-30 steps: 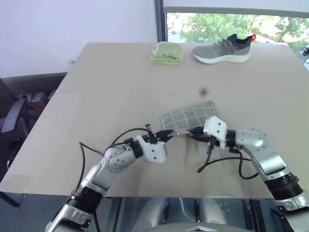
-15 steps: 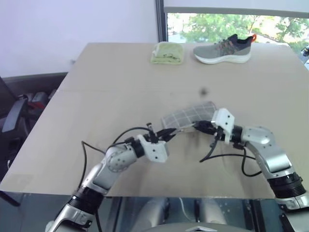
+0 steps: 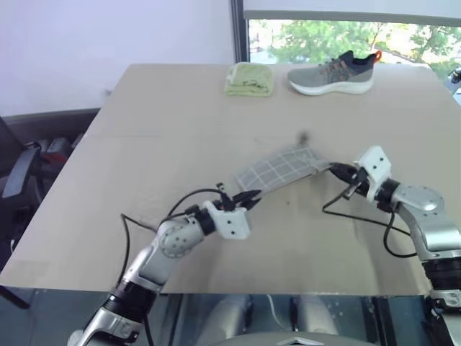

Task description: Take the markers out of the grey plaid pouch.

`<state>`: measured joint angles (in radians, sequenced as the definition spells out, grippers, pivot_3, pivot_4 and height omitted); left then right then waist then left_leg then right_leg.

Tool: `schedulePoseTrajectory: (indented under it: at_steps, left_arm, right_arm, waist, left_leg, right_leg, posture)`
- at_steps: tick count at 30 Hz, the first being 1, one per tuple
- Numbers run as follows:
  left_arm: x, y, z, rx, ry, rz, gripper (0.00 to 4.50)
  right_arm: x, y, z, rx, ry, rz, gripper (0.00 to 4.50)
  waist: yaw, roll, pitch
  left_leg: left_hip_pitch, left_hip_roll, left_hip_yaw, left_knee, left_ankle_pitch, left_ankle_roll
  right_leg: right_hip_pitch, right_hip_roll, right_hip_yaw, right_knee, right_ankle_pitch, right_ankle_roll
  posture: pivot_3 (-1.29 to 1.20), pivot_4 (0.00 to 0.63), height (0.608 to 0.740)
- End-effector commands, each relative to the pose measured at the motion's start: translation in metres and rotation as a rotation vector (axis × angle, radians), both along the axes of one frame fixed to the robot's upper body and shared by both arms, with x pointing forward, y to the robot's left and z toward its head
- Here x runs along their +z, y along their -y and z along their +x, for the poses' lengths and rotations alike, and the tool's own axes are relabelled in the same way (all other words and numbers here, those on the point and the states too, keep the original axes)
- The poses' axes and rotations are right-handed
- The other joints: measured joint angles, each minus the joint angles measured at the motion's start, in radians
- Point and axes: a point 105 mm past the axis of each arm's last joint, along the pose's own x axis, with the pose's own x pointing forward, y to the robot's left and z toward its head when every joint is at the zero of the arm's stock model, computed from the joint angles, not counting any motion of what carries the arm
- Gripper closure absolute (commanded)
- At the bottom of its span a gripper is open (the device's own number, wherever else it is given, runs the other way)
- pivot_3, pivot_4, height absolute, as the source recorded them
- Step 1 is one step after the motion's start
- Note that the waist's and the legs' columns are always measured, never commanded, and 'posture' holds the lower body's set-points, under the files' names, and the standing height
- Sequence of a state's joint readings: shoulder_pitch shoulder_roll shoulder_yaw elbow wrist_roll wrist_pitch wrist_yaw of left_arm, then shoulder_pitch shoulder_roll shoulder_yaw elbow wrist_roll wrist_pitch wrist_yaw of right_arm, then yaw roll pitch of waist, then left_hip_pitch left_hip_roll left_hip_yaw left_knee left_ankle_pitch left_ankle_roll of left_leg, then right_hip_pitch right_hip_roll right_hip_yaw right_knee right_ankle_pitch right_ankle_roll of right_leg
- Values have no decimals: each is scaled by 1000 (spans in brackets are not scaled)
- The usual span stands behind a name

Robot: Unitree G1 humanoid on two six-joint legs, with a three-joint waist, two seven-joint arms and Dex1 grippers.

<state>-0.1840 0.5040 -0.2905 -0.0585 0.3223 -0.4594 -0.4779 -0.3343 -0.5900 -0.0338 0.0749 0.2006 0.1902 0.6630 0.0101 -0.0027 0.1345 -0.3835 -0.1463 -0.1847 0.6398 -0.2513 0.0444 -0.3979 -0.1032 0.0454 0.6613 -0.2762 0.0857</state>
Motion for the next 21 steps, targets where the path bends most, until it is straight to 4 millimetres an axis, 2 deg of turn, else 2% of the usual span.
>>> schedulePoseTrajectory:
  at_steps: [1,4,7,8,10,12,13,14,16,21]
  left_arm:
    - [4,-11,1,35,0,-13,4500]
    - [5,-10,0,29,-12,-25,4500]
    - [6,-9,0,27,-25,-43,4500]
    - [7,-8,0,28,-28,-50,4500]
    - [8,-7,0,28,-31,-59,4500]
    - [9,-6,1,27,-33,-60,4500]
    - [9,-6,1,26,-33,-60,4500]
    - [9,-5,1,26,-33,-61,4500]
    - [9,-5,1,25,-34,-62,4500]
    - [13,-2,4,27,-39,-85,4500]
  right_arm:
    - [33,90,17,-442,121,61,4463]
    - [32,104,16,-525,111,123,4463]
    - [32,100,14,-503,89,189,4463]
    - [32,96,13,-484,84,190,3920]
    - [32,90,11,-456,78,188,3158]
    - [34,81,11,-417,74,209,2215]
    - [34,78,10,-398,70,218,1545]
    - [35,71,9,-362,66,225,1266]
    - [34,60,6,-305,46,225,150]
    - [34,4,-24,71,-55,259,150]
  waist:
    - [1,0,0]
    - [1,0,0]
    - [1,0,0]
    - [4,0,0]
    - [10,1,1]
    - [3,1,1]
    - [-1,1,1]
    - [-6,1,1]
    - [-16,2,1]
    - [-20,2,1]
  left_leg:
    - [0,0,0,0,0,0]
    - [0,0,0,0,0,0]
    - [0,0,0,0,0,0]
    - [0,0,1,0,0,0]
    - [-1,-1,0,0,0,0]
    - [-1,-1,0,0,0,0]
    - [-1,0,1,0,0,0]
    - [0,0,2,0,0,0]
    - [1,1,2,0,0,0]
    - [0,1,2,0,0,0]
  right_leg:
    - [0,0,0,1,0,0]
    - [0,0,0,1,0,0]
    - [0,0,1,-1,0,0]
    - [0,0,1,-1,0,0]
    - [0,1,0,-1,0,0]
    - [-1,1,0,-1,0,0]
    - [-1,0,1,-1,0,0]
    - [-1,0,2,0,0,0]
    - [-1,1,2,2,0,0]
    - [-1,0,2,1,0,0]
  posture:
    - [0,150,740]
    - [0,150,740]
    - [0,150,740]
    - [0,150,740]
    - [0,150,740]
    - [0,150,740]
    - [0,150,740]
    - [0,150,740]
    - [0,150,740]
    - [0,150,740]
